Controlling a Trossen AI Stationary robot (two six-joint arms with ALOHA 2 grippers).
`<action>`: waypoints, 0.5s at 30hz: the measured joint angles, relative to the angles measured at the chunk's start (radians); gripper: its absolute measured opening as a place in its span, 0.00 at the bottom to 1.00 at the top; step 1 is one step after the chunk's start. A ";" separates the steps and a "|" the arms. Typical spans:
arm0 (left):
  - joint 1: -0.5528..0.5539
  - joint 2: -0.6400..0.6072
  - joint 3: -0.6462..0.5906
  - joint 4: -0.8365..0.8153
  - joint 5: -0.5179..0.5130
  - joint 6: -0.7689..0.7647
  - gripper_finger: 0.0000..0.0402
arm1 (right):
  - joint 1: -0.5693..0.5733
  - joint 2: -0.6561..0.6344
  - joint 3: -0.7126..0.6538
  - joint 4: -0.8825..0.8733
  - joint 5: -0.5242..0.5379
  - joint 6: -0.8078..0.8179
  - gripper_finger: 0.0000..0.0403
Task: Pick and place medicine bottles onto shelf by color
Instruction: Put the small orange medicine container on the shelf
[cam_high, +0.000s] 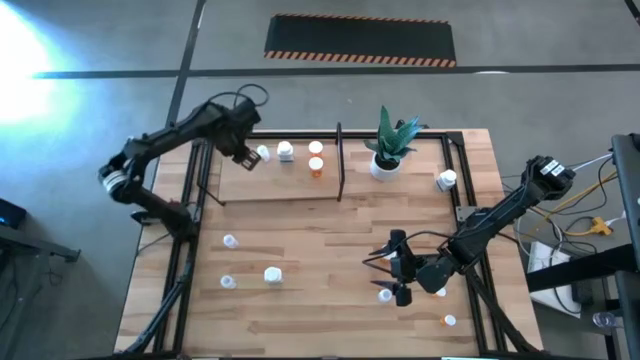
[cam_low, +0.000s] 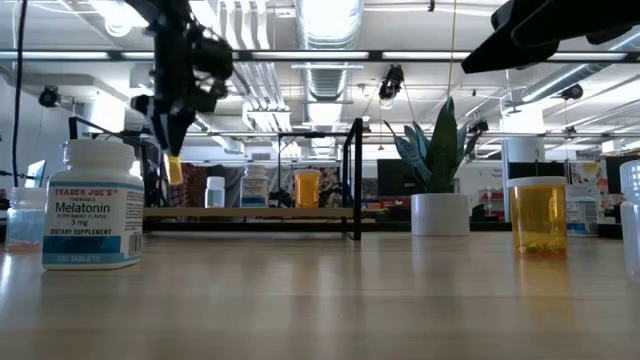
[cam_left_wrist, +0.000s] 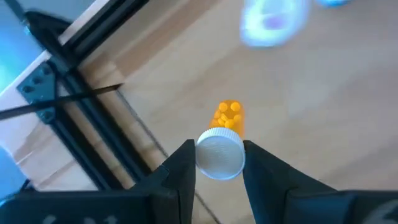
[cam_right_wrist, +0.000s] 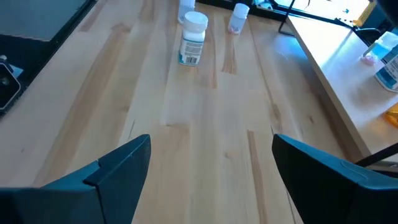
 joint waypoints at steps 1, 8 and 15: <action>0.024 0.024 0.000 0.005 -0.001 0.014 0.23 | 0.000 0.000 0.000 0.001 0.000 0.000 0.81; 0.067 0.154 0.019 0.036 -0.050 0.069 0.23 | 0.000 0.000 0.000 0.009 0.000 0.000 0.81; 0.067 0.187 0.025 0.062 -0.113 0.090 0.24 | 0.000 0.000 0.000 0.026 0.000 0.000 0.81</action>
